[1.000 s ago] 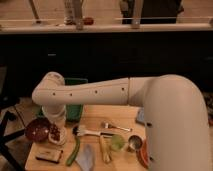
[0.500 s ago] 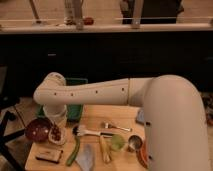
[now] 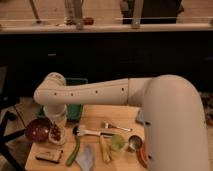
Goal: Place grapes in paper cup
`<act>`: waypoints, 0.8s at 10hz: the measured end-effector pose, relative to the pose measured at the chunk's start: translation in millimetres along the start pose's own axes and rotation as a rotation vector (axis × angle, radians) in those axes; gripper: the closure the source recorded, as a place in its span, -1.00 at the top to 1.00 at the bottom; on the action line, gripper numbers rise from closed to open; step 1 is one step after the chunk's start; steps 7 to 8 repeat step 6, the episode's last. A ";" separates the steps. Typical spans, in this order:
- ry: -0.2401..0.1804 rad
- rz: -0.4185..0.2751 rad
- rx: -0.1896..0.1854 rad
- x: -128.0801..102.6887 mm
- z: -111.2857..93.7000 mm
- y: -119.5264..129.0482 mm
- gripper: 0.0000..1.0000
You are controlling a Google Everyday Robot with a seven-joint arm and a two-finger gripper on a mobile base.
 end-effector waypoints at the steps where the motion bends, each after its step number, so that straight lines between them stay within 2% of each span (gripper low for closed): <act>1: 0.000 0.001 -0.001 0.3 0.6 0.3 0.56; 8: 0.009 -0.003 0.000 -1.0 0.5 -1.0 0.60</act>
